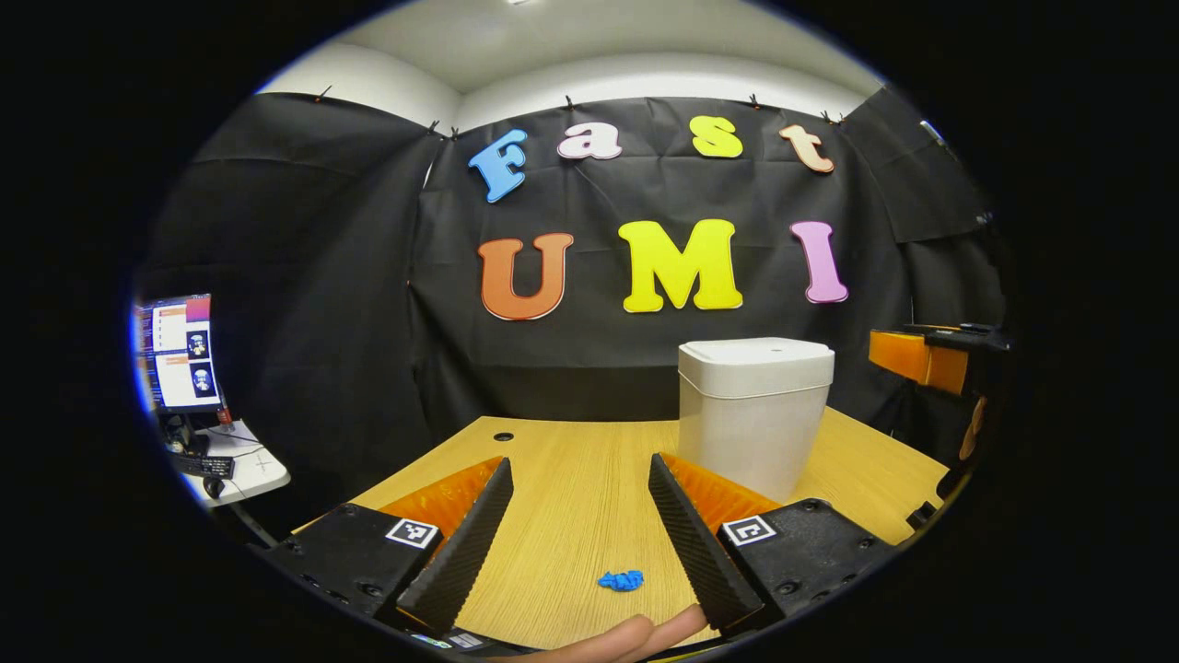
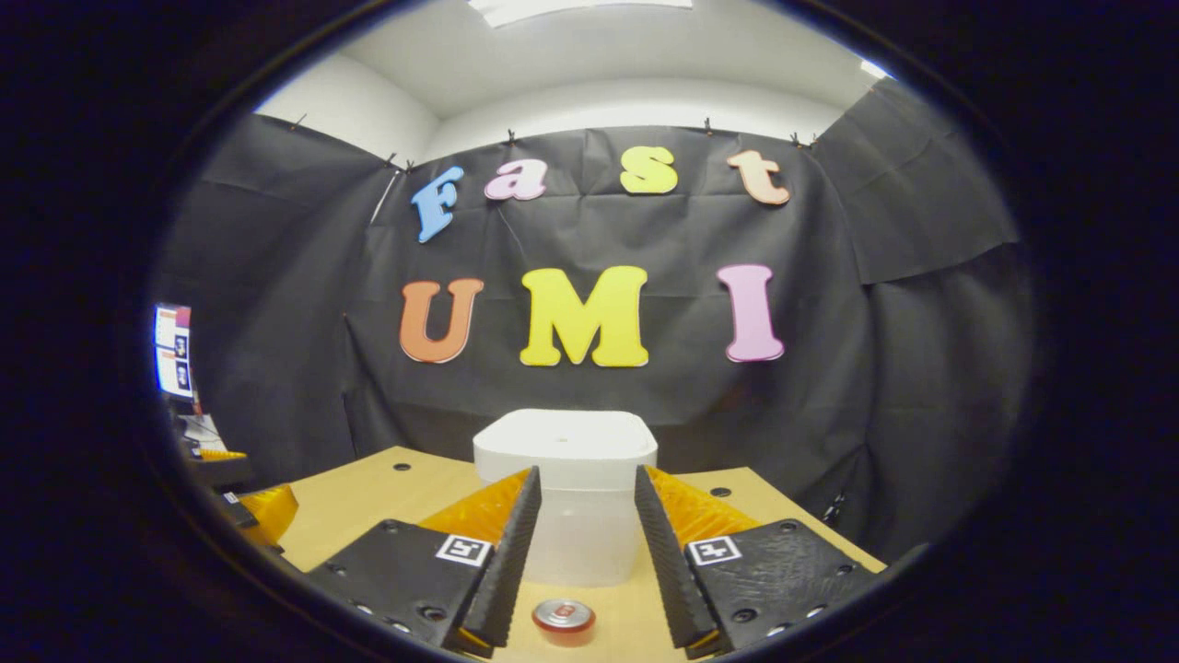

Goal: Press the lid of the desktop garbage bin to open it, pick up the crumpled paper on the desktop and throw it into the bin, then pick up the pop can on the desktop and drop it into the bin, and finally close the garbage bin lid.

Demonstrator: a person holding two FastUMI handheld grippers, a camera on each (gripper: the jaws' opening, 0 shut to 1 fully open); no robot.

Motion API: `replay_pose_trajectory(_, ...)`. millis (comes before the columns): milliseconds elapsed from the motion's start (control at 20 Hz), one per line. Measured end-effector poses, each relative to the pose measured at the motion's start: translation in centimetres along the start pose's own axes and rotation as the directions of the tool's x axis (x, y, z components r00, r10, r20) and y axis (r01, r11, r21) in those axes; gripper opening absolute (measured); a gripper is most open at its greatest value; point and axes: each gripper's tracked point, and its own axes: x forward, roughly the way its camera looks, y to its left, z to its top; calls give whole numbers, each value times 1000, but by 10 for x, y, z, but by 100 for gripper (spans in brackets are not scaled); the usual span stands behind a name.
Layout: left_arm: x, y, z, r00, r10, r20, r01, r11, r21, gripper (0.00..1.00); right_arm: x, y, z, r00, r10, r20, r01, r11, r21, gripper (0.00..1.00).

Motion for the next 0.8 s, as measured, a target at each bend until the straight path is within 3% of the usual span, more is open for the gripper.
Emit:
replay_pose_trajectory(100,2,7,1,1000,19,2,-19,1000,-2,96,10,10,6,1000,8,12,-8,999,-33,51)
replay_pose_trajectory(150,3,10,1,1000,27,0,-27,1000,-6,96,15,19,9,999,30,17,-29,998,-59,51)
replay_pose_trajectory(200,3,14,-1,999,36,-3,-36,999,-10,96,18,15,10,1000,8,26,-6,998,-68,47)
replay_pose_trajectory(300,6,20,-1,998,55,-6,-55,998,-13,96,32,21,7,1000,19,5,-19,997,-72,13)
replay_pose_trajectory(350,7,22,-2,998,57,-9,-57,998,-13,96,42,20,10,1000,8,1,-8,996,-83,13)
replay_pose_trajectory(400,9,23,-2,998,58,-12,-58,998,-15,96,48,10,2,999,-36,-13,35,996,-76,9)
replay_pose_trajectory(450,10,25,-4,998,61,-17,-61,998,-19,96,56,14,-1,999,-21,-35,19,997,-69,0)
replay_pose_trajectory(800,19,40,-11,996,80,-42,-82,996,-35,96,105,13,0,993,-39,-107,36,999,-33,0)
